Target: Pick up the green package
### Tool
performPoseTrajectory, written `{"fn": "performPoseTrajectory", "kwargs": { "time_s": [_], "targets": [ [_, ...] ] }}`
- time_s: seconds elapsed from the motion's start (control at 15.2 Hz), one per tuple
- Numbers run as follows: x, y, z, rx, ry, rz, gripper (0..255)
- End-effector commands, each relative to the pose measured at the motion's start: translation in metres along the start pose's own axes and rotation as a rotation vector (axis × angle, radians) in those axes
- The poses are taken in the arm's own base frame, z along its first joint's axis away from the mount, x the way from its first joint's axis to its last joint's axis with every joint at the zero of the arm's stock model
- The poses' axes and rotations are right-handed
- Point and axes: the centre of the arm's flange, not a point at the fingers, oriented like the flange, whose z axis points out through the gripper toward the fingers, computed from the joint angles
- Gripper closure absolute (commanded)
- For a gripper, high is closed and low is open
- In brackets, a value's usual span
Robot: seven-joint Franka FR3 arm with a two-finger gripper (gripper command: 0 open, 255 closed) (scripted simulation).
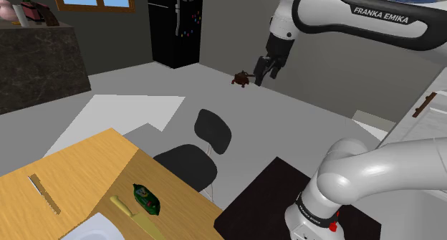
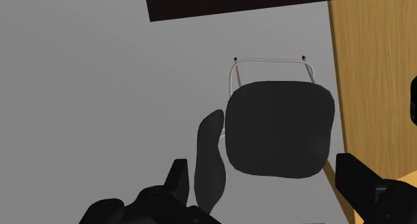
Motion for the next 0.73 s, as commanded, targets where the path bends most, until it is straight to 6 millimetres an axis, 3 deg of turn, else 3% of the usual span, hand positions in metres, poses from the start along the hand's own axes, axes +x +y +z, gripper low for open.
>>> {"fn": "performPoseTrajectory", "kwargs": {
  "time_s": [0.0, 0.66],
  "targets": [
    [0.0, 0.0, 0.0, 0.0, 0.0, 0.0, 0],
    [0.026, -0.095, 0.088, 0.004, -0.025, 0.002, 0]
  ]
}}
